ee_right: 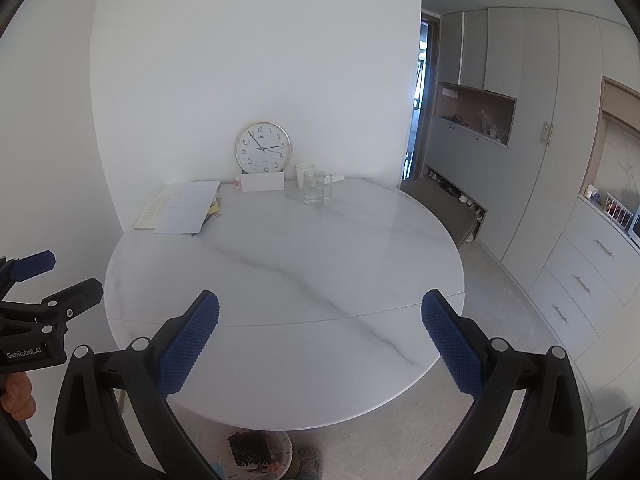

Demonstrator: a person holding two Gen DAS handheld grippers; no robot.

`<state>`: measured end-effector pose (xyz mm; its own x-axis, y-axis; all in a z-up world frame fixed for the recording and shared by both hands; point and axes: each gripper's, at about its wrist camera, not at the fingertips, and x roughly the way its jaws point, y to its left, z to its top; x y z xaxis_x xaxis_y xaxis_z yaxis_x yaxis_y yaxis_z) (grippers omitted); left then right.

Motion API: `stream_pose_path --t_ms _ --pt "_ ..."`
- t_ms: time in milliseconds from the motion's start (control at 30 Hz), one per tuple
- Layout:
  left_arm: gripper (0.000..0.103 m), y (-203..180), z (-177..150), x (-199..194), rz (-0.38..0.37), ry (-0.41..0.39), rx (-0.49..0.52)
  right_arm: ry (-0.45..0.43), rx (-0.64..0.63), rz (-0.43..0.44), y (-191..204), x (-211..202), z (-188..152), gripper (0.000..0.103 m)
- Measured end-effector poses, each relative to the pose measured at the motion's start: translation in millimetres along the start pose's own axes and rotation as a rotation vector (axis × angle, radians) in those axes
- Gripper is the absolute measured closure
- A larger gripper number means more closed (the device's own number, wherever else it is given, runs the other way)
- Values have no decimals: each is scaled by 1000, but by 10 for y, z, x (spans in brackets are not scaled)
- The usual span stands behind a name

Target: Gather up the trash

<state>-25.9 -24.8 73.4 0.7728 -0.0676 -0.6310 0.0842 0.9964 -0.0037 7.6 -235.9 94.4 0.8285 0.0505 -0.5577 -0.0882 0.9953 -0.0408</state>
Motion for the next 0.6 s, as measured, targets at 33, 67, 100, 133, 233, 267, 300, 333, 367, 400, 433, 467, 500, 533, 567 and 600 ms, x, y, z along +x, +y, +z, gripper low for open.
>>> stream_pose_path --t_ms 33,67,100,133,233,267,300,333,367,400,433,467,500,533,567,600 --pt "8 -1 0 0 1 0 0 0 -1 0 -6 1 5 2" --pt "8 -1 -4 -1 2 0 0 0 -1 2 -11 1 7 2" --pt "8 -2 4 1 0 1 -1 0 0 5 -13 0 6 2" --pt "8 -2 4 0 1 1 -1 0 0 7 -19 -2 8 2" --pt "8 -1 -5 7 3 1 -3 1 -2 5 -26 -6 13 2" --pt "8 -1 -11 9 5 2 -4 1 -2 5 -27 -6 12 2" --pt "8 1 -11 19 7 2 -3 1 -1 5 -28 -5 12 2" --pt "8 0 -16 24 10 3 -2 2 0 5 -28 -4 11 2" --pt "8 3 -21 27 13 4 -3 3 0 5 -28 -4 12 2" --pt "8 -2 -19 35 13 4 -3 4 -1 7 -30 -7 12 2" --pt "8 -3 -22 36 15 4 -2 4 -1 7 -34 -4 13 2" --pt "8 -4 -25 38 19 5 -2 4 -2 6 -40 -5 14 2" --pt "8 -6 -27 39 22 5 -1 5 -3 5 -38 -6 13 2" --pt "8 -2 -28 40 25 6 -2 5 -2 7 -40 -4 12 2" --pt "8 1 -32 43 30 5 -4 5 -1 8 -45 -7 11 2" --pt "8 -18 -18 52 35 5 -6 5 -1 8 -49 -9 10 2"
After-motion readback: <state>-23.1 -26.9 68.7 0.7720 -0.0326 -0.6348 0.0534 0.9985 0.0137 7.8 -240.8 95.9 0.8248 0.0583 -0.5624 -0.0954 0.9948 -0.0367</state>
